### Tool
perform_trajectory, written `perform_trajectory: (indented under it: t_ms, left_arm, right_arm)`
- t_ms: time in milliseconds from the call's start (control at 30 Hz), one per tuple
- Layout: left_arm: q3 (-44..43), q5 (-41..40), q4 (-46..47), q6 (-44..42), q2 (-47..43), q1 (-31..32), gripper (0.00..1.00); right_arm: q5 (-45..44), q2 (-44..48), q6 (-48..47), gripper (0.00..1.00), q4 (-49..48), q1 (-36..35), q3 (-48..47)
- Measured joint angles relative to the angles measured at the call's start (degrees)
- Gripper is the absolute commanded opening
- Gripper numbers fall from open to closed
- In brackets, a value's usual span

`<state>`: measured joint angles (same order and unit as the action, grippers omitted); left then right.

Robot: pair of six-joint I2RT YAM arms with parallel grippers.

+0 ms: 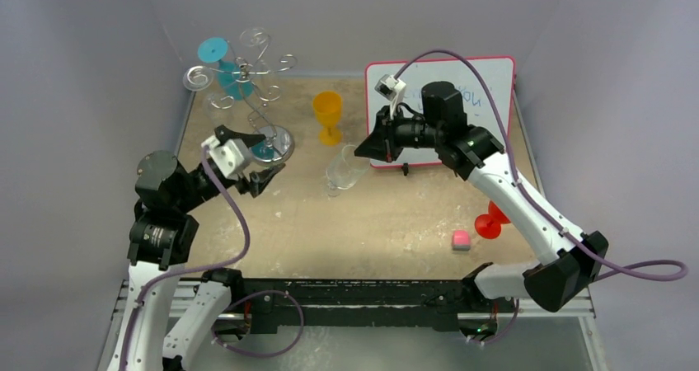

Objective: Place the wine glass upside down on the wine glass rack

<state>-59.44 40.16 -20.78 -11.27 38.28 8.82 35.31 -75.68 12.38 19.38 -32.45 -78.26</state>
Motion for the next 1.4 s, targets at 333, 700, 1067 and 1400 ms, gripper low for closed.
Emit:
perform_trajectory:
  t_ms: [333, 700, 1067, 1400]
  left_arm:
    - [0.3, 14.7, -18.2, -33.7, -1.4, 1.4, 0.62]
    - [0.2, 24.2, -25.4, -45.8, -0.7, 1.4, 0.58]
    - [0.2, 28.9, -27.6, -50.1, 0.1, 1.4, 0.52]
    - [0.1, 30.4, -28.5, -53.1, 1.8, 1.4, 0.12]
  right_arm:
    - [16.3, -0.4, 5.3, 0.0, -4.6, 0.3, -3.0]
    - [23.4, -5.6, 15.4, 0.0, -17.6, 0.3, -3.6]
    - [24.1, -10.6, 20.9, 0.0, -23.5, -2.9, -4.2]
    - [24.3, -11.1, 23.5, 0.0, -26.6, -5.0, -4.5]
